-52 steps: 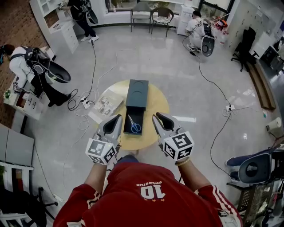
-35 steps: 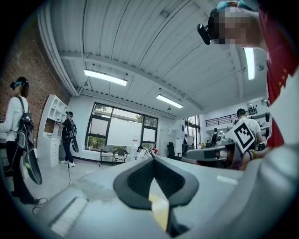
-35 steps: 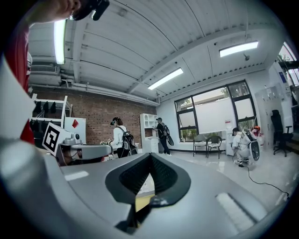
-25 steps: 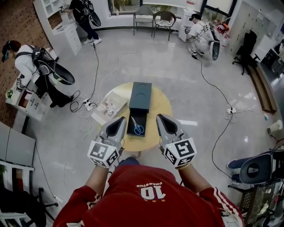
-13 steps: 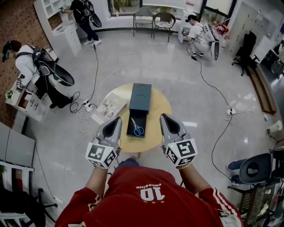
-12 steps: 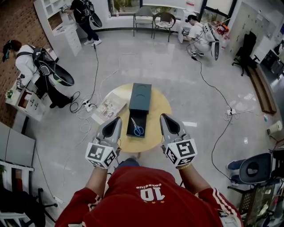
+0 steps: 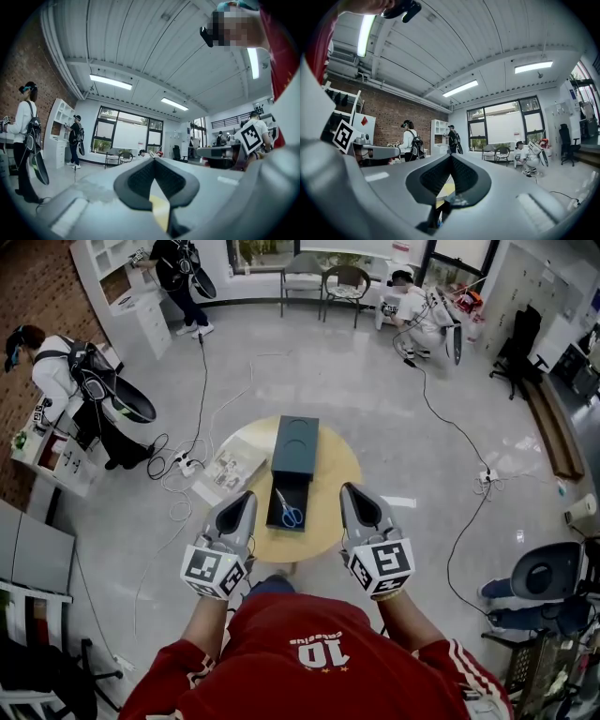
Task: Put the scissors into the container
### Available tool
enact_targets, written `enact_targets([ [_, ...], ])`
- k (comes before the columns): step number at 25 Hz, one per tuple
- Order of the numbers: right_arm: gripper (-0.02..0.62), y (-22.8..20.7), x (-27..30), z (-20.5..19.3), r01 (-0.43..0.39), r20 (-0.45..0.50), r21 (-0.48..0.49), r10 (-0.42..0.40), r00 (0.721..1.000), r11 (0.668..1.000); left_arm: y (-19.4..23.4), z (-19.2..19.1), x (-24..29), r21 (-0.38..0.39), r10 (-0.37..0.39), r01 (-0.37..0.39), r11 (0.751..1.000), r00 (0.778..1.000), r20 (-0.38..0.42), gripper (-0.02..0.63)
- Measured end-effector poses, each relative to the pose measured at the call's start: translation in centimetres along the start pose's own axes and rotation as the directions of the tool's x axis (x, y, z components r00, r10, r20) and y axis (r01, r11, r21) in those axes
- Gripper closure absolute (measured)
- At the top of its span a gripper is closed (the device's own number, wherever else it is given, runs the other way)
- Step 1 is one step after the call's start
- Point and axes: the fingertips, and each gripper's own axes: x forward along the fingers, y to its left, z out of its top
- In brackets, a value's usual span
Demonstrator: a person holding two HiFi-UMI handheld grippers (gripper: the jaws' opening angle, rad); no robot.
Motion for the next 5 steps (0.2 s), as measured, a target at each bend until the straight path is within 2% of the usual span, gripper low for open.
enact_targets([
  [5,0.597,-0.37,-0.37,-0.51,-0.009,-0.002,0.006,0.009,1.0,1.0,-0.75,-0.29,0.41,0.003,-0.002,0.002,1.0,1.0,0.0,0.603],
])
